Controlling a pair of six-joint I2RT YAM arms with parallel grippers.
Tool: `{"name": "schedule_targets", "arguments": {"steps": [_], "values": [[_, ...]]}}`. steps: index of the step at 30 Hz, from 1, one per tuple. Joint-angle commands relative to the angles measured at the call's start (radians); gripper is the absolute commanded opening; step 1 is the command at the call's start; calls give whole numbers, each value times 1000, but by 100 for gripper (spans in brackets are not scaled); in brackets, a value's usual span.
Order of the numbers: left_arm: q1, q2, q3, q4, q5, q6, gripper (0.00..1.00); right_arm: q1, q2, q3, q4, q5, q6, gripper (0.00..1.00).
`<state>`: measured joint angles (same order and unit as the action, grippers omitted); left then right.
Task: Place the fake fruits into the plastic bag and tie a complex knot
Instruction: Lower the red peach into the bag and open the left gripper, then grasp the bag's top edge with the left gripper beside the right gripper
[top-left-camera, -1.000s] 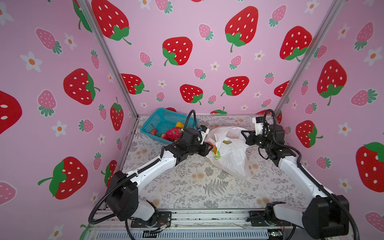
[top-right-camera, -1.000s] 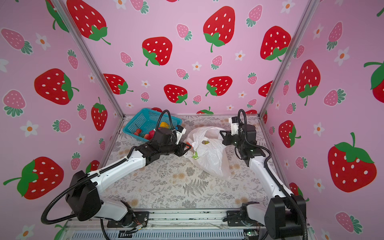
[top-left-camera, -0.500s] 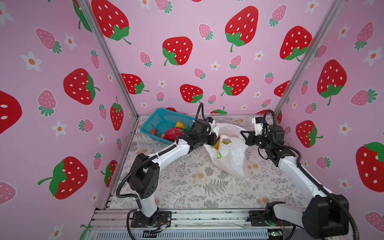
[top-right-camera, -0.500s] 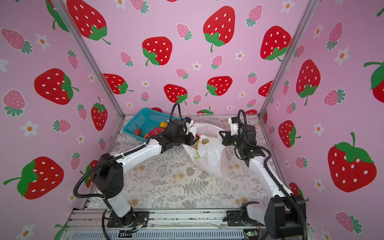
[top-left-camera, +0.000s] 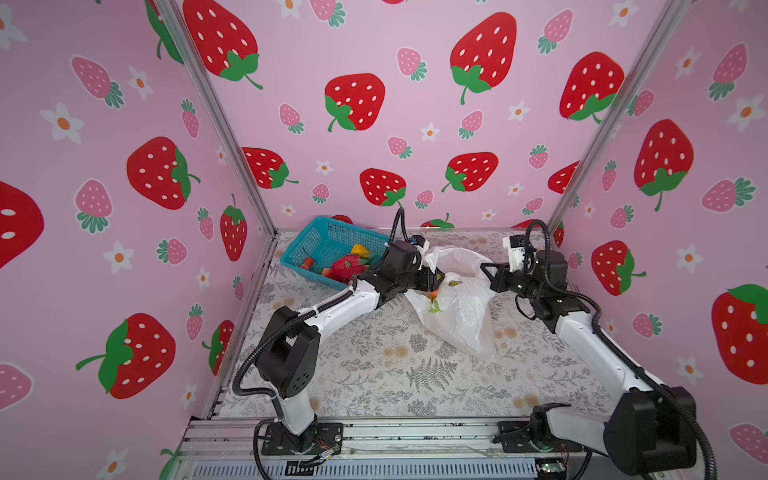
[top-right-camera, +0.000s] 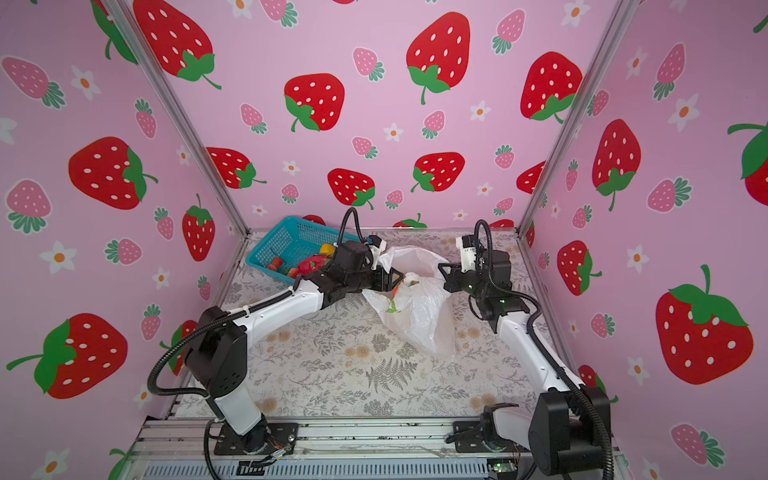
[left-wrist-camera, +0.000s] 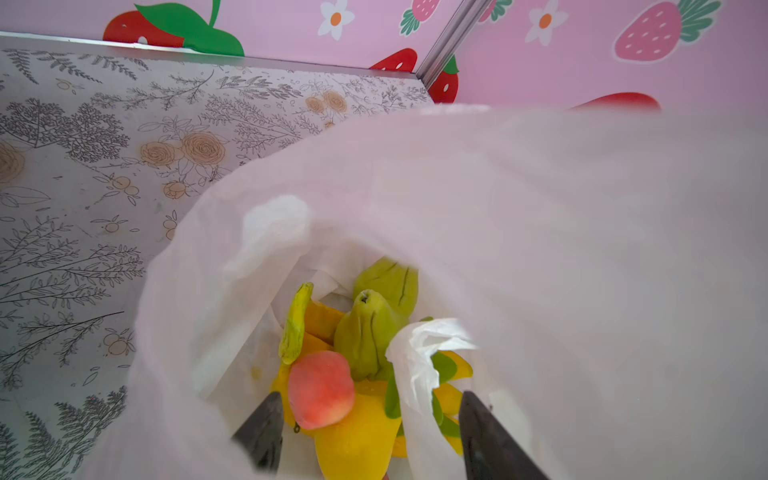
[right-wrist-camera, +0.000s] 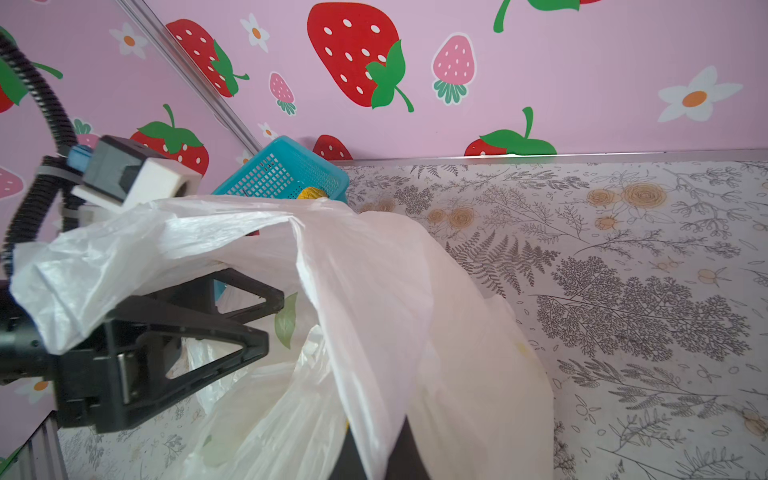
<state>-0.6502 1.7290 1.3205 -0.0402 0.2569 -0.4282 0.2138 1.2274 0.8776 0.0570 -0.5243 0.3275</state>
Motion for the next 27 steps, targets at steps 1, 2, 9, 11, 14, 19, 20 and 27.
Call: {"name": "schedule_targets", "arguments": {"steps": [1, 2, 9, 11, 14, 19, 20, 27], "values": [[11, -87, -72, 10, 37, 34, 69, -5, 6, 1, -1, 1, -14, 0], [13, -117, -100, 4, 42, 44, 69, -5, 9, 3, -2, 1, -15, 0], [39, -344, -302, -61, -72, 50, 68, -5, 19, 1, 1, 3, -14, 0], [60, -388, -351, -79, -147, -5, 69, -5, 22, 0, 7, 3, -12, 0], [93, -383, -379, -76, -143, -77, 74, -4, 24, 0, 12, 1, -8, 0], [97, -261, -302, -82, -35, -102, 76, -5, 16, 4, 6, 3, -7, 0], [96, -242, -291, -67, -15, -109, 74, -5, 14, 3, 6, 4, -7, 0], [90, -144, -198, -34, 59, -113, 33, -5, 18, 12, 40, -23, 33, 0]]}}
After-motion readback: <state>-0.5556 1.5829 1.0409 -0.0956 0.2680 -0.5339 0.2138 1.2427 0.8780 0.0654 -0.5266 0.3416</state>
